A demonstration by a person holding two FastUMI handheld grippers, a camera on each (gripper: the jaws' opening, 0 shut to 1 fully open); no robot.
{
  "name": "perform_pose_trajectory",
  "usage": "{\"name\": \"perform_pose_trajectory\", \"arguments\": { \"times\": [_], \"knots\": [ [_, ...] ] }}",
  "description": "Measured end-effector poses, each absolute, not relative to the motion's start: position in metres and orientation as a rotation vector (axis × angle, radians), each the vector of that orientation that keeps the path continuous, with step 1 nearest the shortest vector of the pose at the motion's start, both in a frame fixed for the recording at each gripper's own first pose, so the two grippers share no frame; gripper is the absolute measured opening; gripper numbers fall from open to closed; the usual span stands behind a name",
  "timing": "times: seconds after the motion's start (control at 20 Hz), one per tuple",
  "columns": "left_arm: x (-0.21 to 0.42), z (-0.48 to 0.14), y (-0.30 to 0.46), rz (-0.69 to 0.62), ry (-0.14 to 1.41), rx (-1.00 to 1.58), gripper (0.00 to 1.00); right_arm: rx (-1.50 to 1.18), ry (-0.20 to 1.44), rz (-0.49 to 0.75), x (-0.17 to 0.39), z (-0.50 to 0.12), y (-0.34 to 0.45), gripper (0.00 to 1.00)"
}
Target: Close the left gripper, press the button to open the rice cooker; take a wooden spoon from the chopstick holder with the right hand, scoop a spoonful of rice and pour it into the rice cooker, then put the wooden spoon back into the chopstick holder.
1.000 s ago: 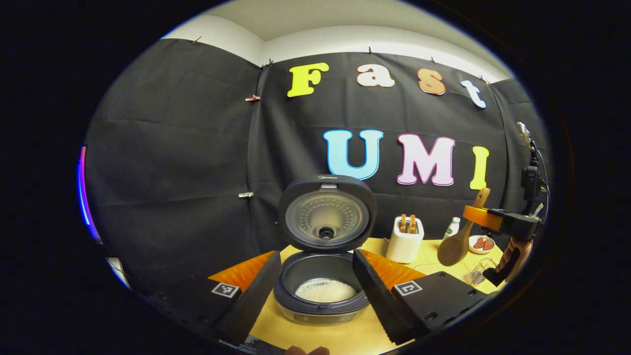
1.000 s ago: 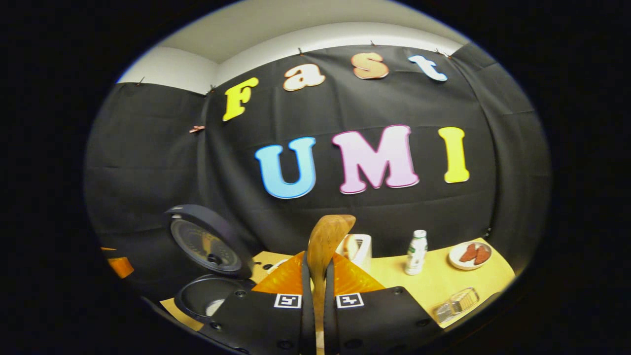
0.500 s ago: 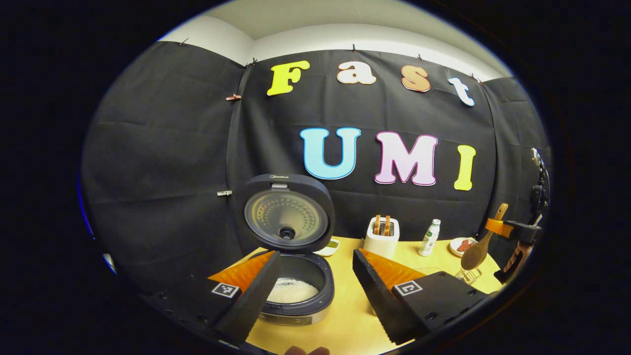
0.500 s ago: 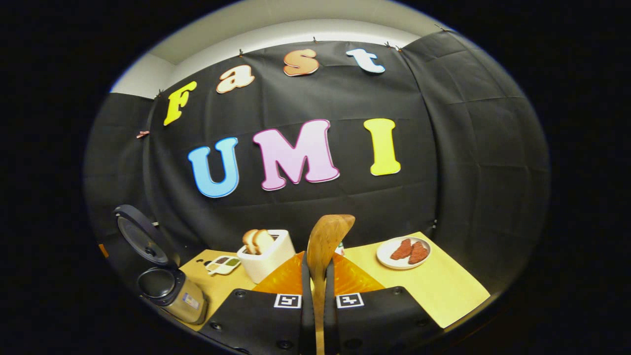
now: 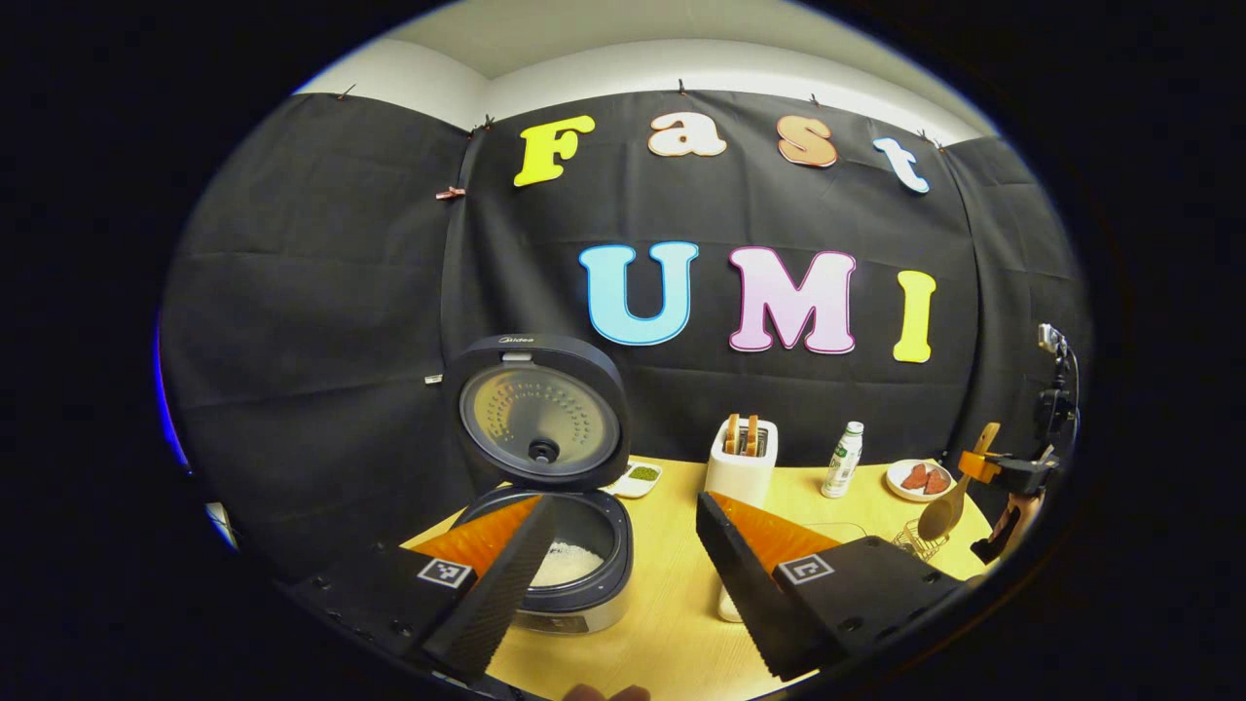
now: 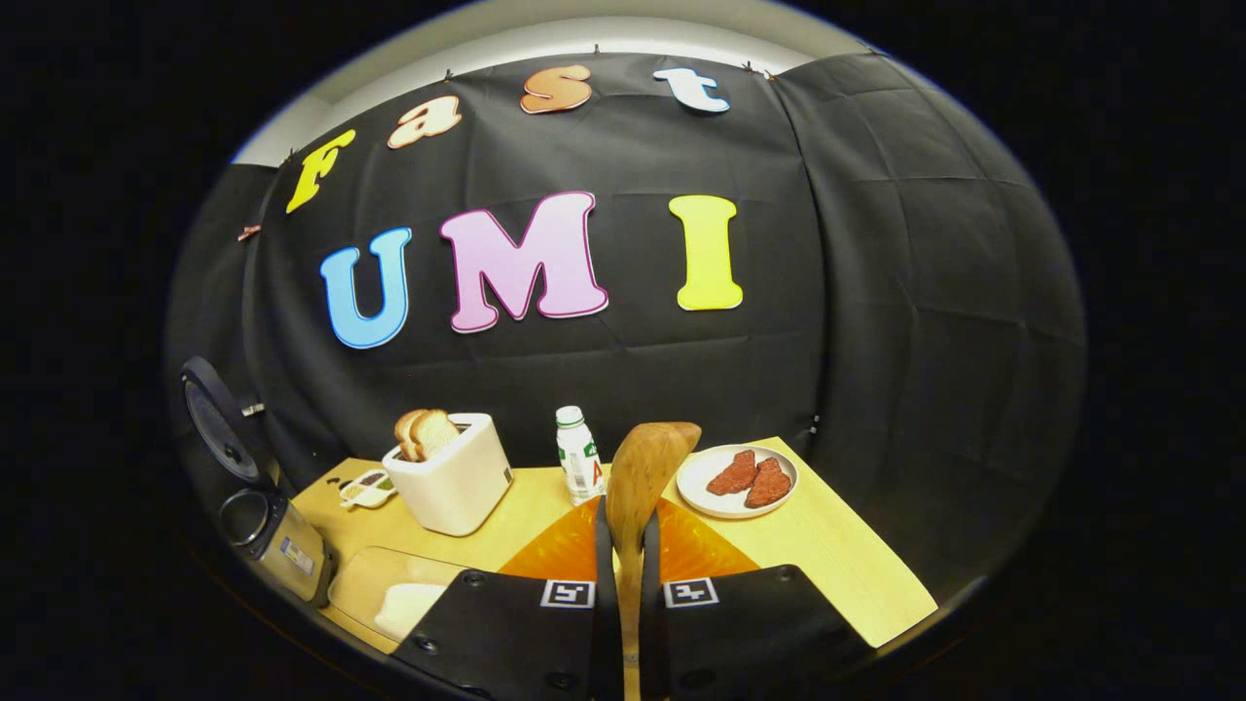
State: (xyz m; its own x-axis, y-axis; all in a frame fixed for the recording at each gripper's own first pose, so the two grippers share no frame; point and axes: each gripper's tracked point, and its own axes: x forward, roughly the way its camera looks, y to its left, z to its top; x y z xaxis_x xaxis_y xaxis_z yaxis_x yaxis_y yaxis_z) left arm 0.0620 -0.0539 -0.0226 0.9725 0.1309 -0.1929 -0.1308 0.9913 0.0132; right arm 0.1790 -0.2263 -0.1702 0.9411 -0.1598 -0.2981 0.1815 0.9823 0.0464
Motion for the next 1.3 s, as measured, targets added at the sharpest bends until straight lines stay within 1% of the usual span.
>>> {"name": "perform_pose_trajectory", "arguments": {
  "times": [0.2, 0.3, 0.4, 0.45, 0.5, 0.55, 0.65, 0.8, 0.85, 0.9, 1.0, 1.05, 1.15, 1.3],
  "knots": [
    [0.060, -0.030, -0.059, 0.129, 0.221, -0.025, 0.98, 0.093, 0.382, -0.178, 0.173, -0.200, -0.230, 0.11],
    [0.061, -0.031, -0.059, 0.126, 0.224, -0.016, 0.98, 0.090, 0.432, -0.185, 0.168, -0.213, -0.232, 0.13],
    [0.062, -0.030, -0.060, 0.120, 0.220, -0.012, 0.98, 0.084, 0.475, -0.184, 0.160, -0.224, -0.233, 0.16],
    [0.062, -0.030, -0.060, 0.119, 0.219, -0.010, 0.98, 0.080, 0.497, -0.190, 0.154, -0.229, -0.235, 0.21],
    [0.062, -0.029, -0.059, 0.125, 0.220, -0.005, 0.98, 0.072, 0.477, -0.201, 0.153, -0.223, -0.238, 0.24],
    [0.064, -0.030, -0.058, 0.127, 0.219, -0.004, 0.98, 0.065, 0.480, -0.214, 0.150, -0.225, -0.242, 0.22],
    [0.064, -0.030, -0.058, 0.122, 0.216, -0.012, 0.98, 0.075, 0.472, -0.237, 0.144, -0.220, -0.248, 0.28],
    [0.067, -0.030, -0.056, 0.115, 0.214, -0.022, 0.98, 0.086, 0.463, -0.272, 0.135, -0.214, -0.258, 0.34],
    [0.069, -0.028, -0.056, 0.112, 0.206, -0.028, 0.98, 0.089, 0.467, -0.281, 0.131, -0.212, -0.260, 0.38],
    [0.072, -0.026, -0.055, 0.108, 0.203, -0.030, 0.98, 0.087, 0.467, -0.295, 0.127, -0.210, -0.264, 0.40],
    [0.077, -0.020, -0.051, 0.102, 0.184, -0.017, 0.98, 0.095, 0.474, -0.311, 0.118, -0.207, -0.267, 0.46],
    [0.081, -0.015, -0.049, 0.099, 0.174, -0.007, 0.98, 0.088, 0.467, -0.327, 0.112, -0.202, -0.270, 0.44],
    [0.089, -0.003, -0.041, 0.098, 0.141, 0.012, 0.98, 0.082, 0.432, -0.357, 0.102, -0.186, -0.275, 0.54],
    [0.104, 0.017, -0.027, 0.093, 0.094, 0.020, 0.98, 0.087, 0.403, -0.379, 0.091, -0.169, -0.272, 0.56]
  ]
}}
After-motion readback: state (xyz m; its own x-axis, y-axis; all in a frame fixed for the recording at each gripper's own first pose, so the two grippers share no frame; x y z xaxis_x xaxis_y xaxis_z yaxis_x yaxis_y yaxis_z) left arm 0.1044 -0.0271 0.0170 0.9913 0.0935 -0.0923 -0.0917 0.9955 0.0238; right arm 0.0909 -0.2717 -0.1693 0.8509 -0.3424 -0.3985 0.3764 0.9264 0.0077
